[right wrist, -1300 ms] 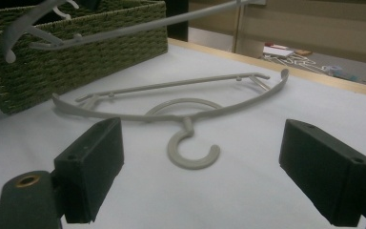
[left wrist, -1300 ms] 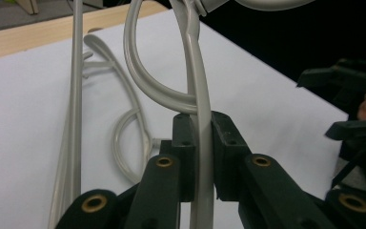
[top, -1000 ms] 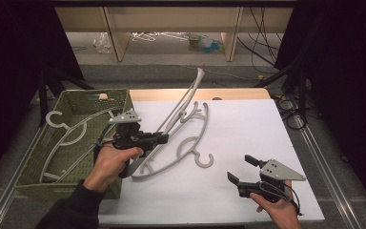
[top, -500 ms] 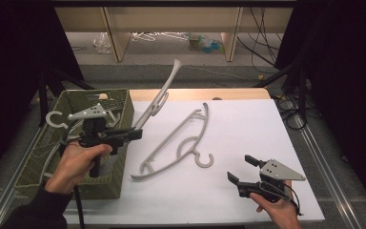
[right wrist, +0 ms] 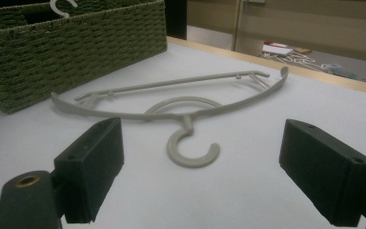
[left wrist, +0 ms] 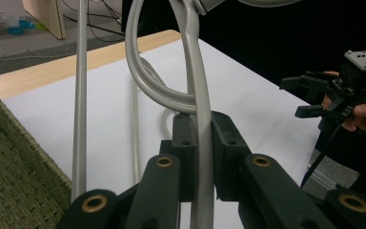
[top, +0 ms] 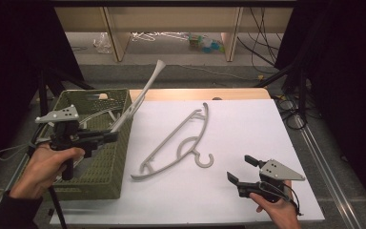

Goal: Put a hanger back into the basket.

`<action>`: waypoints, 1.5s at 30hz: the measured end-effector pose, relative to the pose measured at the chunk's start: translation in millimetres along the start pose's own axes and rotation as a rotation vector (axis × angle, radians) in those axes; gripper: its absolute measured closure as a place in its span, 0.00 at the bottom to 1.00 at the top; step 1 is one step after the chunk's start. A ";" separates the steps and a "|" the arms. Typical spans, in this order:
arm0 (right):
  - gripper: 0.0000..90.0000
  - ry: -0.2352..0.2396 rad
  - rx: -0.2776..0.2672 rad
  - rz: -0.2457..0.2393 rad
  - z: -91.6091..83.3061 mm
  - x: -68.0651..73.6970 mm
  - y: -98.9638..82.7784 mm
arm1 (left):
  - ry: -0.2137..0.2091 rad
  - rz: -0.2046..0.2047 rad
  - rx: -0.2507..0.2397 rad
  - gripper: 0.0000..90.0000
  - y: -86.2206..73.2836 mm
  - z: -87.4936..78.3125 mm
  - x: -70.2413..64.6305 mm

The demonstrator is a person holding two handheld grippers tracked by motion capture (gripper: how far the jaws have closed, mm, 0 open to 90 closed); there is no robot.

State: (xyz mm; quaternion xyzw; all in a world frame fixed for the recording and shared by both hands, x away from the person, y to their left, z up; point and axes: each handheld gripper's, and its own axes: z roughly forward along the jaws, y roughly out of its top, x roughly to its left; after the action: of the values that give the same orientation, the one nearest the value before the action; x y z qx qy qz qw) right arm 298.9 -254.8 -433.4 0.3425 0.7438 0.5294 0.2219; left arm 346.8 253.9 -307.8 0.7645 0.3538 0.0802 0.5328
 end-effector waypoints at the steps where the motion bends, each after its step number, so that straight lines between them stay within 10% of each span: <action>1: 0.18 0.001 0.001 -0.001 0.0 0.0 -0.1 | -0.008 0.006 -0.004 0.90 -2.3 -1.1 3.8; 33: 0.18 0.007 -0.002 0.015 2.8 -0.5 -1.5 | 0.045 -0.022 0.120 0.90 -45.5 -67.3 87.4; 45: 0.18 -0.001 0.008 0.011 2.6 -0.2 -1.3 | 0.041 -0.061 0.176 0.90 -63.0 -63.4 105.1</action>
State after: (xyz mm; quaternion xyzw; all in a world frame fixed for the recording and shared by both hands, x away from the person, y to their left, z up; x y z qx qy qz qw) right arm 300.5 -253.5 -435.5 0.3477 0.7439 0.5274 0.2182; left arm 363.8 379.3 -362.9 0.7954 0.3936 0.0483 0.4584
